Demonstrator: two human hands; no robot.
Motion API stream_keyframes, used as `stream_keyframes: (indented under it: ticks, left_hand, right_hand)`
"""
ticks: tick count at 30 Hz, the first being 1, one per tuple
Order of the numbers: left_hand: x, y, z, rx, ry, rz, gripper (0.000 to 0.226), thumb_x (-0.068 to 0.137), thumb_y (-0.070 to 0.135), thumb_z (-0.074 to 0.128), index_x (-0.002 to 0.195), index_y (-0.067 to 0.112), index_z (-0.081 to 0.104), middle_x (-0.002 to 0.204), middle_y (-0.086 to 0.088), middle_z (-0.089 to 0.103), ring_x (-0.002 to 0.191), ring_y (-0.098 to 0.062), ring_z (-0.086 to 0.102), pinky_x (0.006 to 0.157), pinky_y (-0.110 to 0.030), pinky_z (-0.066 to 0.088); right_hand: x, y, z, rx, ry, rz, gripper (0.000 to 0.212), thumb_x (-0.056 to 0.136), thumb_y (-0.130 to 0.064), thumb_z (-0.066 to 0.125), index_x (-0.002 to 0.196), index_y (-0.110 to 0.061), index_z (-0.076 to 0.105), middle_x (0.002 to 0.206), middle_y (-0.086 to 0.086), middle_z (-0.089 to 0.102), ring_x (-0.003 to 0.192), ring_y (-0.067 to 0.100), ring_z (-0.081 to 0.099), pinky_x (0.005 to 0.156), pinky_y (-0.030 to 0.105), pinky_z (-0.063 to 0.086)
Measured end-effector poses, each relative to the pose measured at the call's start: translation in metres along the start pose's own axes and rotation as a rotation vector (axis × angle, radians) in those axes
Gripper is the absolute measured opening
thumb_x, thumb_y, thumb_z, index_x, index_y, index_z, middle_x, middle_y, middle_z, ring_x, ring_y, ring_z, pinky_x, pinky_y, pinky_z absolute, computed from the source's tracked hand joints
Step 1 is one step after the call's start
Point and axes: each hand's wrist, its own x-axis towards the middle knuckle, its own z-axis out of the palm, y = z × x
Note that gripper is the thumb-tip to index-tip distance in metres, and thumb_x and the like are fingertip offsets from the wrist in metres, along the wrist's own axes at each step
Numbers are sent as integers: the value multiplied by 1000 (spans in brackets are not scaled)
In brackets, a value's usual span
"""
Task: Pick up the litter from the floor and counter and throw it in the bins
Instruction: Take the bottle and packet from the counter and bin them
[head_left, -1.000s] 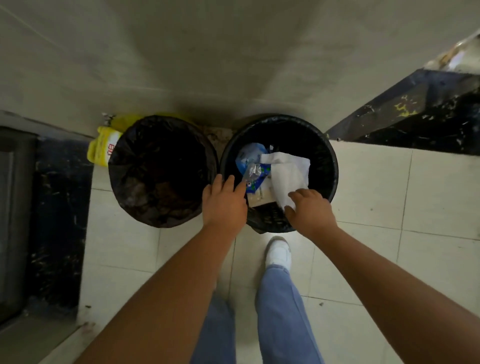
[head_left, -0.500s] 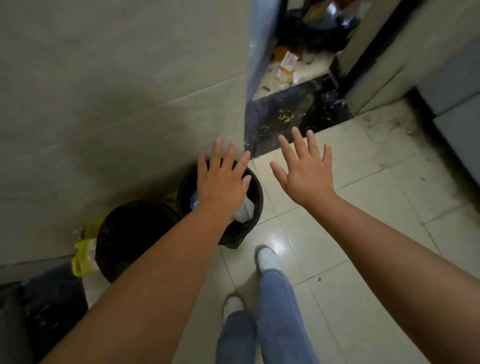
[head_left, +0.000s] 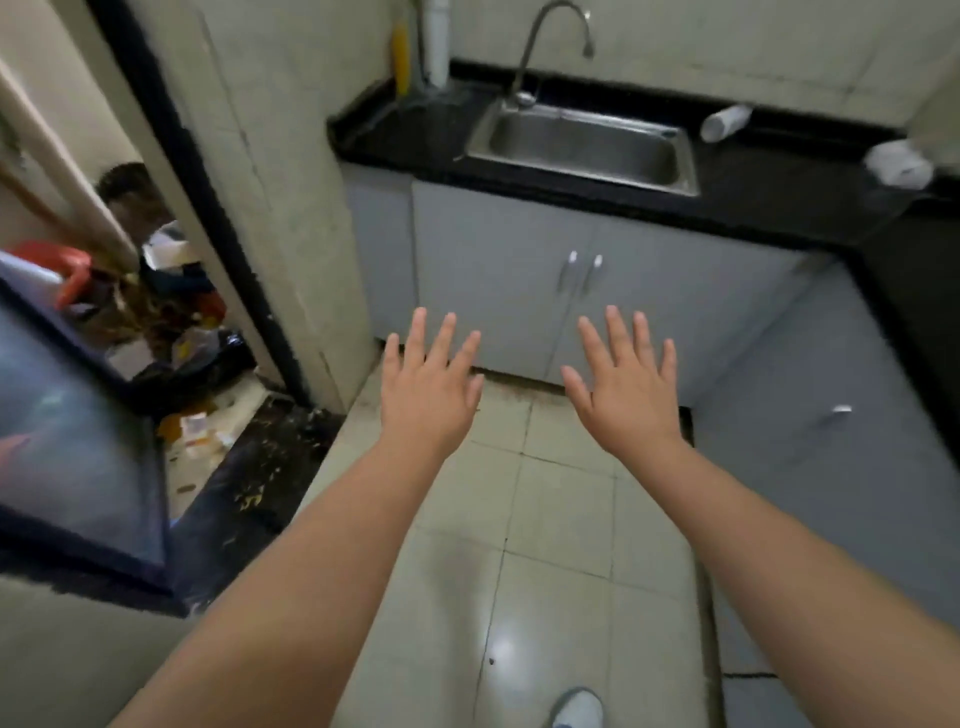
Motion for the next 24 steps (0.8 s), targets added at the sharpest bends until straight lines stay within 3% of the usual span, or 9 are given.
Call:
stream_keyframes:
  ticks: [12,24]
  left_hand:
    - [159,362,-52,-49,79,563,50,98,40,28,145,29,16,159,1,7,145,-26,-8,118,-46,1]
    - [256,581,-13,-27,-11,965,49,98,39,27,145,28,17,159,1,7,145,-26,-8,118,-47,4]
  right_hand:
    - [4,327,-140,-114,220,568,55,93,-45,31,142,-25,14,156,5,8,143,27,-2,115,52,3]
    - [-13,525,-173,-202,245,1087,55,92,-42,37,141,-21,22,155,7,15,143,28,5,114,53,9]
